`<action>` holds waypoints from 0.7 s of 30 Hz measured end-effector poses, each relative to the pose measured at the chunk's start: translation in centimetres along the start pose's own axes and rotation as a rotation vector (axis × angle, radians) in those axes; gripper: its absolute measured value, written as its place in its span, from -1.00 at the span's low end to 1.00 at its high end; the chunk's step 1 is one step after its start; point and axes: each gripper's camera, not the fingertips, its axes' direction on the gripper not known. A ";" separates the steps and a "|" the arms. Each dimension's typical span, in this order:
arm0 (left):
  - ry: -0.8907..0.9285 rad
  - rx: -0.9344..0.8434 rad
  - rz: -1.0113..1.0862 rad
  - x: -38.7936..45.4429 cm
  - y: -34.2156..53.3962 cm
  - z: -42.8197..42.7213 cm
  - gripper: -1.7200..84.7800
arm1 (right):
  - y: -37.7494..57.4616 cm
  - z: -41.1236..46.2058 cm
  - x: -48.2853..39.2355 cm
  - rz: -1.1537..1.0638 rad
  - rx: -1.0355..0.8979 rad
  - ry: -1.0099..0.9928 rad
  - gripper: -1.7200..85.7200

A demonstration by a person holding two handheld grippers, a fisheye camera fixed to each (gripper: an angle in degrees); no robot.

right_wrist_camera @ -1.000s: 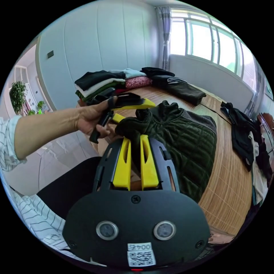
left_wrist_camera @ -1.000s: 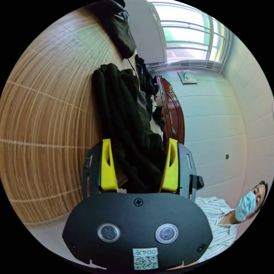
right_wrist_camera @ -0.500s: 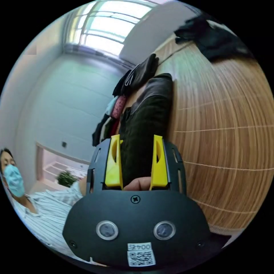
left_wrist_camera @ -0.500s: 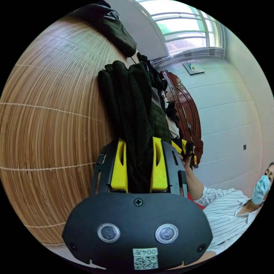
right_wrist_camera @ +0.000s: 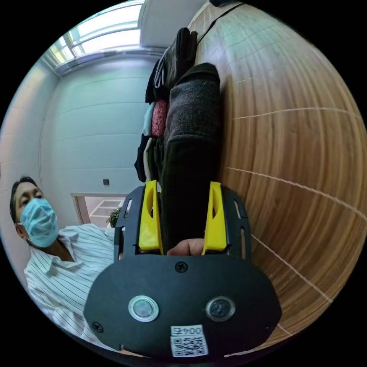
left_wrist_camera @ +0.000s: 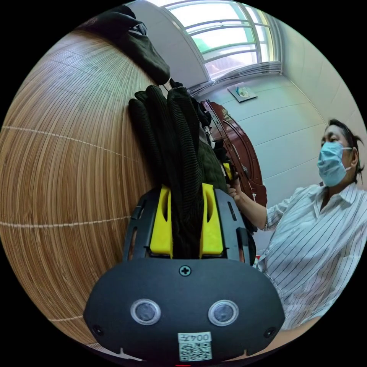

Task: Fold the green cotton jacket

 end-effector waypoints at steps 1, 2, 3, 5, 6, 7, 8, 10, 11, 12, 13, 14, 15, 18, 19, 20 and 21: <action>-0.002 0.002 -0.008 0.4 0.2 0.9 -0.68 | -1.2 0.8 0.7 -0.017 -0.034 0.019 -0.55; 0.000 0.003 -0.021 0.8 0.4 1.8 -0.68 | -2.3 1.4 1.4 -0.031 -0.060 0.056 -0.55; 0.003 0.001 -0.028 0.9 0.4 2.2 -0.68 | -2.9 1.7 1.7 -0.034 -0.071 0.070 -0.55; 0.002 -0.011 -0.060 1.8 0.5 4.2 -0.68 | -5.1 2.7 3.3 -0.043 -0.118 0.086 -0.55; -0.002 -0.015 -0.071 2.1 0.5 4.7 -0.68 | -5.7 2.9 3.7 -0.042 -0.131 0.091 -0.57; -0.008 -0.020 -0.092 2.8 0.5 5.8 -0.68 | -6.7 3.3 4.6 -0.026 -0.154 0.105 -0.59; -0.033 -0.024 -0.102 3.7 0.6 6.8 -0.68 | -7.5 3.6 5.5 -0.009 -0.163 0.126 -0.63; -0.104 -0.036 -0.115 5.5 0.7 8.6 -0.68 | -7.9 3.6 6.0 0.020 -0.121 0.200 -0.67; -0.167 -0.045 -0.134 7.0 0.8 9.7 -0.69 | -7.9 3.7 5.7 0.023 -0.084 0.250 -0.69; -0.193 -0.047 -0.141 7.8 0.8 10.3 -0.69 | -7.9 3.7 5.4 0.020 -0.069 0.273 -0.69; -0.242 -0.055 -0.147 9.4 0.8 11.3 -0.69 | -7.9 3.9 4.6 0.004 -0.049 0.317 -0.70; -0.287 -0.073 -0.142 11.3 0.6 12.5 -0.69 | -8.1 4.1 3.7 -0.019 -0.040 0.352 -0.71; -0.303 -0.083 -0.139 12.2 0.4 13.1 -0.69 | -8.2 4.2 3.2 -0.030 -0.038 0.367 -0.71; -0.372 -0.108 -0.124 17.0 -1.1 15.2 -0.69 | -9.2 4.1 0.8 -0.067 -0.008 0.411 -0.71; -0.403 -0.103 -0.108 18.9 -2.0 15.7 -0.70 | -9.9 3.8 0.0 -0.081 0.012 0.416 -0.71; -0.425 -0.084 -0.092 20.6 -3.2 15.8 -0.70 | -10.8 3.2 -0.7 -0.093 0.039 0.415 -0.71; -0.439 -0.074 -0.075 21.5 -4.0 15.8 -0.70 | -11.4 2.9 -1.0 -0.101 0.055 0.411 -0.71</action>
